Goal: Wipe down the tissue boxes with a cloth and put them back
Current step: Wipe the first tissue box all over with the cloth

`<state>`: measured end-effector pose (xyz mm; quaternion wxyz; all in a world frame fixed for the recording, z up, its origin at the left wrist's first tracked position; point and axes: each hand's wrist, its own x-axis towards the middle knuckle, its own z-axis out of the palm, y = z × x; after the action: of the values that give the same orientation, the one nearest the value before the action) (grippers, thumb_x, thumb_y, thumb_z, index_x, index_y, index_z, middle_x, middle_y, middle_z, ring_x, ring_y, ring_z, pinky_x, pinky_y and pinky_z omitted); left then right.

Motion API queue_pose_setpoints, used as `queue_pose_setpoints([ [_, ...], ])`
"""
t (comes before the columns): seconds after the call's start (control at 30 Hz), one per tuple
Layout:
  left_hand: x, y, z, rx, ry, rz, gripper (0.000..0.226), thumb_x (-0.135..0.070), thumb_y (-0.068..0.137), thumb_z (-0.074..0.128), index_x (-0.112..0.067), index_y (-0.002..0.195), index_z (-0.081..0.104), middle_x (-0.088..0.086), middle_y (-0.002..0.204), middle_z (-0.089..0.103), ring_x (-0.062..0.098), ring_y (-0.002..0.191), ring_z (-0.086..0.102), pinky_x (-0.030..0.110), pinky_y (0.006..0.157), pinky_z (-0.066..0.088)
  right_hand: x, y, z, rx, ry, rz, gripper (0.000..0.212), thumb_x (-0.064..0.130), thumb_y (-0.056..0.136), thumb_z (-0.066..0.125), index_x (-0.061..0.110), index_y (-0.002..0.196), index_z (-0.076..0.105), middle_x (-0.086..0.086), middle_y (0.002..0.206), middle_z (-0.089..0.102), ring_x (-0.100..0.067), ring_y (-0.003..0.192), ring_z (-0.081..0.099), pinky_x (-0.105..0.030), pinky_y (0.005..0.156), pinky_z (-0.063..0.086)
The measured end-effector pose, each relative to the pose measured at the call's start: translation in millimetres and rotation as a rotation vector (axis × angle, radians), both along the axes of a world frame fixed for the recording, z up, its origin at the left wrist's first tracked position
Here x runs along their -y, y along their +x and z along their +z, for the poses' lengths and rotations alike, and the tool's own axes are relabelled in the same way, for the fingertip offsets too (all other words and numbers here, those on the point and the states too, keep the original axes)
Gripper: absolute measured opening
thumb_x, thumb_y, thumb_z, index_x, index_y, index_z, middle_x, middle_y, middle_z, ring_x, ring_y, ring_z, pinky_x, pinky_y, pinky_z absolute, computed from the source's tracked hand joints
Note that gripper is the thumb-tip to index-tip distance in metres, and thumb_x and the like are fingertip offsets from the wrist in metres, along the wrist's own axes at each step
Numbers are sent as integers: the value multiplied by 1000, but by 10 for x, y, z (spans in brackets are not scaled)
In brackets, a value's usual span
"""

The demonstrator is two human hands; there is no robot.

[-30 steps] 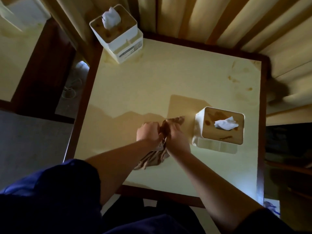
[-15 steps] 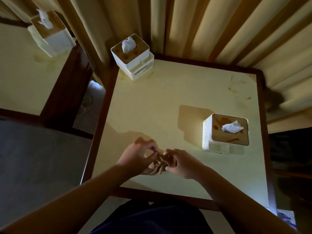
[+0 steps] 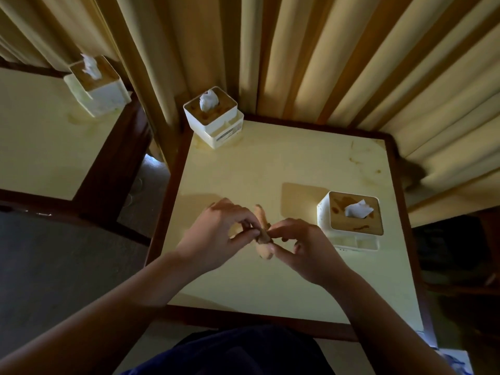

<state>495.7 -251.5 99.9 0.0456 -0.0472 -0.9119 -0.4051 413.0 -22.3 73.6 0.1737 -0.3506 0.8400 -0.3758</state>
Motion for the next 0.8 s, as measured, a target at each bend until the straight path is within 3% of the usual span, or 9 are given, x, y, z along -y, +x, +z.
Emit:
queue_pose_setpoints([
  [0.1, -10, 26, 151, -54, -29, -23, 8, -32, 90, 76, -34, 97, 79, -22, 85, 69, 4, 91, 55, 24, 79, 42, 28, 106, 110, -3, -98, -18, 17, 33, 87, 80, 36, 104, 79, 19, 98, 72, -16, 85, 63, -11, 63, 40],
  [0.23, -16, 65, 219, -84, -103, -76, 16, -42, 90, 73, -35, 101, 81, -21, 87, 71, 9, 93, 55, 35, 81, 45, 70, 214, 163, 79, -185, -92, 22, 27, 89, 82, 39, 107, 80, 15, 96, 75, -19, 82, 67, -36, 58, 50],
  [0.3, 25, 89, 242, -95, -138, -80, 14, -40, 87, 78, -35, 100, 81, -22, 86, 71, 9, 93, 55, 35, 81, 44, 58, 261, 170, 68, -181, -118, 16, 26, 89, 81, 36, 101, 82, 15, 93, 75, -18, 80, 68, -33, 58, 50],
  [0.4, 122, 114, 229, -77, -209, -54, 11, -38, 85, 82, -35, 95, 81, -24, 84, 69, 8, 93, 53, 38, 83, 42, 35, 277, 201, -84, -70, -132, 10, 34, 93, 75, 36, 102, 80, 19, 94, 73, -11, 83, 68, -17, 65, 44],
  [0.5, 161, 135, 155, 15, -294, -54, 7, -39, 90, 77, -36, 96, 78, -27, 87, 65, 6, 96, 48, 41, 88, 43, 58, 281, 268, -166, 44, -143, 13, 38, 96, 69, 39, 106, 76, 27, 90, 69, -3, 85, 66, -16, 71, 45],
  [0.6, 197, 156, 90, 75, -370, -30, 10, -42, 93, 70, -36, 99, 76, -24, 92, 64, 6, 99, 48, 41, 92, 43, 50, 286, 310, -157, 84, -163, 8, 39, 94, 73, 39, 101, 75, 26, 84, 65, 0, 85, 59, -10, 69, 37],
  [0.7, 270, 180, 105, -22, -387, 27, 6, -38, 95, 69, -35, 99, 73, -21, 95, 65, 11, 99, 54, 38, 84, 43, -32, 237, 297, -141, 245, -122, 13, 45, 95, 72, 34, 101, 76, 20, 82, 65, 3, 73, 56, -11, 63, 36],
  [0.8, 295, 199, 88, -126, -407, 80, 6, -28, 99, 64, -31, 102, 68, -17, 100, 63, 12, 101, 53, 36, 83, 43, -59, 153, 269, -129, 502, -41, 31, 53, 100, 63, 25, 103, 76, 9, 87, 68, -6, 70, 59, -28, 66, 51],
])
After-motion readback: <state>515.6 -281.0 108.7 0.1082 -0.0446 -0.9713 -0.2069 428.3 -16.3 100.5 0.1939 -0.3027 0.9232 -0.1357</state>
